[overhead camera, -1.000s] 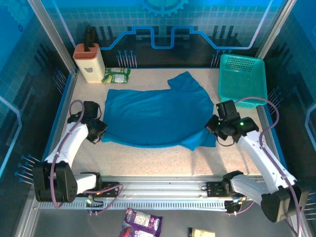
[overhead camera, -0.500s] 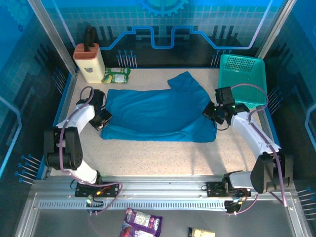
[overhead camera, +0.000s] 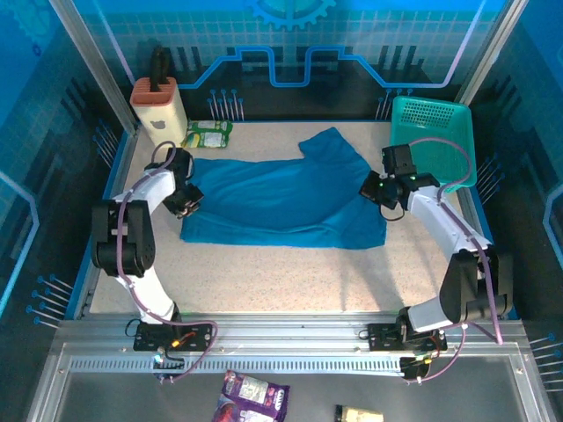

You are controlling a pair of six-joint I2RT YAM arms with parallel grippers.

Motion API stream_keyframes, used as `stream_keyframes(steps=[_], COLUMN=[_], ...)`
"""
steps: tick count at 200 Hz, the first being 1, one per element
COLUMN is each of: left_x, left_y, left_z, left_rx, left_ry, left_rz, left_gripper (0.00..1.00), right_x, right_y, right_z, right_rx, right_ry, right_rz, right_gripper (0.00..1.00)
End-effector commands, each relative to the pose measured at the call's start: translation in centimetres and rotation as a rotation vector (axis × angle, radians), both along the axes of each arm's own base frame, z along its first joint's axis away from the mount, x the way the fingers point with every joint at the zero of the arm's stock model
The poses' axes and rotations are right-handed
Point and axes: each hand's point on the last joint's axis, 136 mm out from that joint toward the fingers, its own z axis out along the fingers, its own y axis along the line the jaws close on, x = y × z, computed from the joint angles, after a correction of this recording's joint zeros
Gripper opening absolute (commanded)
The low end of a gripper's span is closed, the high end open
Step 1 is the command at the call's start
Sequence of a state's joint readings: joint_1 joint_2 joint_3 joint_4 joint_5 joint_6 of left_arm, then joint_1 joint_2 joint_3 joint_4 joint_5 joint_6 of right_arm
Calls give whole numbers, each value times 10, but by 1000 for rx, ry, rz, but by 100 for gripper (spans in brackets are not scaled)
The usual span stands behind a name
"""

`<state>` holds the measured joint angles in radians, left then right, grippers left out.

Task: Fold the inside-out t-shirt

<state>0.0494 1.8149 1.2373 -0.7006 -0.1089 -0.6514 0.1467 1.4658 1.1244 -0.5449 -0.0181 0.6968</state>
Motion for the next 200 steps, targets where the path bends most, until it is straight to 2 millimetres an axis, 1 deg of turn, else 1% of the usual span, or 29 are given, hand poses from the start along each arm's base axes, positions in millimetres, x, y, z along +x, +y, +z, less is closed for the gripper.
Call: stream_keyframes(steps=[1, 16, 25, 47, 65, 83, 102, 107, 113, 120, 125, 130, 138, 149, 167, 187, 200], left_x=[8, 10, 10, 12, 11, 8, 2, 0, -3, -6, -9, -13, -20, -34, -61, -87, -98], left_y=[2, 2, 2, 2, 2, 1, -2, -3, -4, -7, -9, -11, -16, -21, -24, -25, -25], left_z=[-2, -2, 0, 16, 29, 42, 52, 54, 56, 57, 57, 57, 54, 48, 34, 18, 10], left_rx=[16, 18, 17, 21, 24, 21, 15, 11, 5, -4, -14, -21, -38, -47, -54, -53, -53], left_ry=[12, 15, 12, -32, -65, -89, -112, -115, -122, -122, -121, -117, -104, -64, -9, 29, 33], left_rz=[-22, -25, -24, -24, -29, -38, -52, -57, -59, -68, -75, -84, -102, -115, -126, -133, -139], left_gripper=[17, 21, 23, 26, 29, 29, 29, 29, 30, 30, 30, 30, 30, 29, 29, 28, 28], right_x=[20, 29, 34, 49, 60, 65, 68, 69, 69, 70, 69, 68, 64, 56, 35, 7, -10], right_y=[-2, 0, 1, 0, 6, 8, 3, 2, 2, 2, 3, 4, 7, 12, 24, 42, 49], right_z=[10, 4, 0, -8, -14, -19, -16, -13, -9, -5, -3, -1, 3, 8, 3, -11, -22], right_rx=[0, 13, 23, 3, 19, 20, 5, 0, 1, 5, 6, 9, 18, 44, 104, 190, 221], right_ry=[-49, -41, -36, -25, -18, 0, -6, -17, -31, -46, -44, -39, -37, -40, -12, 48, 79], right_rz=[26, 39, 47, 55, 82, 104, 104, 105, 112, 127, 141, 152, 177, 206, 247, 311, 346], right_gripper=[0, 0, 3, 6, 13, 18, 18, 21, 28, 42, 49, 52, 54, 55, 55, 55, 55])
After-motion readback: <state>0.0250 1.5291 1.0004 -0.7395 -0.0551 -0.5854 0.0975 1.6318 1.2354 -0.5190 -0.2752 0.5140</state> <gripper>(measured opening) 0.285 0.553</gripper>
